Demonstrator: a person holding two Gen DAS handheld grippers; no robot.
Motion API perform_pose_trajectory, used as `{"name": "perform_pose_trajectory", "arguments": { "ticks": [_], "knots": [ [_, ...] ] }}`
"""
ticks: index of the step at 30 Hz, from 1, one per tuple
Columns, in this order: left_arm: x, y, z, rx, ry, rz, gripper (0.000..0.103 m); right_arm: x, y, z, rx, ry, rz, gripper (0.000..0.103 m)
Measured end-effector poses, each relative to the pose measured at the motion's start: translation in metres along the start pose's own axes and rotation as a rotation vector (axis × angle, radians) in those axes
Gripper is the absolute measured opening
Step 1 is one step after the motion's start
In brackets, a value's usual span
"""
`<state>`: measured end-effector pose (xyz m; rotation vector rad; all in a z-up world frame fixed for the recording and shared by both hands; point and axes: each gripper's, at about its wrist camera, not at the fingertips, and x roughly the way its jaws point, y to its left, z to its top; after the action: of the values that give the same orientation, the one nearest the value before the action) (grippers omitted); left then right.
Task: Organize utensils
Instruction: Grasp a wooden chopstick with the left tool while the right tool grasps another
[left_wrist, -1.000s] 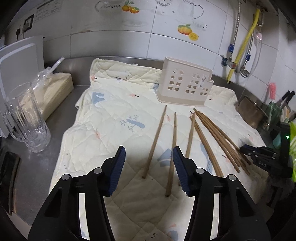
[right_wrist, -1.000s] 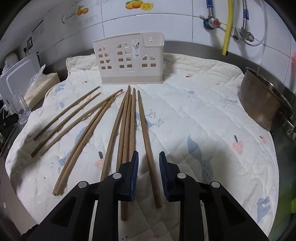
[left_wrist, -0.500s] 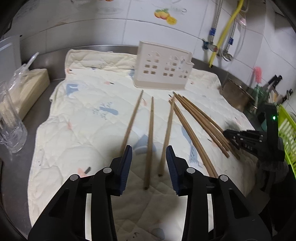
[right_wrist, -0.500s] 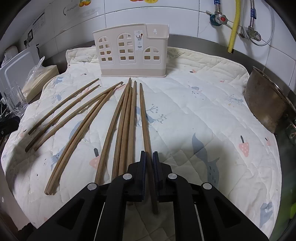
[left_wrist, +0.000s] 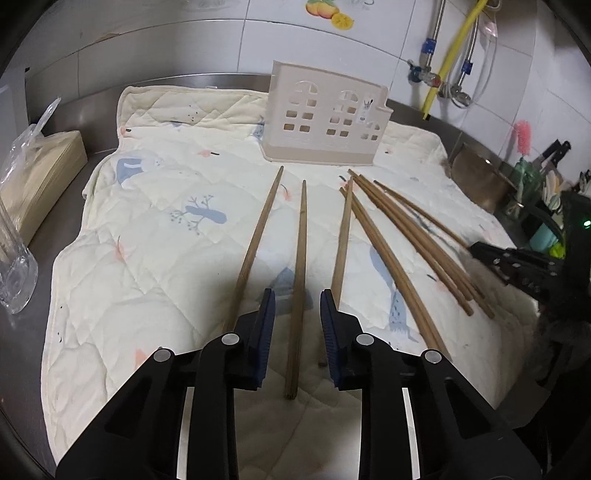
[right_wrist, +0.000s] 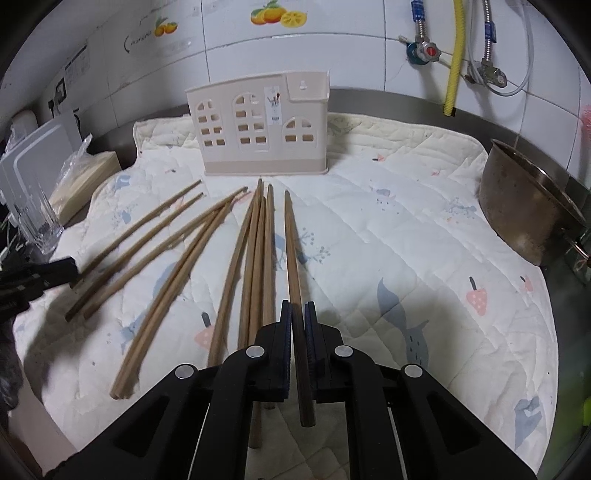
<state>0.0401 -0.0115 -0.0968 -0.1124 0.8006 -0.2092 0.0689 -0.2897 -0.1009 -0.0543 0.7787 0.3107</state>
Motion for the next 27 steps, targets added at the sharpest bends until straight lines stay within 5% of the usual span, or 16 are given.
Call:
{"name": "perform_pose_trajectory", "arguments": {
  "ticks": [14,18,27],
  "knots": [
    [0.031,-0.005,-0.005,0.017,0.079,0.033,0.018,-0.031,0.001,0.019,0.029,-0.092,0.012,0.007],
    [0.032,0.001,-0.003,-0.009,0.08,0.033,0.008,-0.038,0.002,0.026,0.037,-0.117,0.02,0.007],
    [-0.001,-0.007,0.017,0.016,0.017,0.013,0.006,-0.056,0.004,0.053,0.02,-0.165,0.017,0.007]
  ]
}}
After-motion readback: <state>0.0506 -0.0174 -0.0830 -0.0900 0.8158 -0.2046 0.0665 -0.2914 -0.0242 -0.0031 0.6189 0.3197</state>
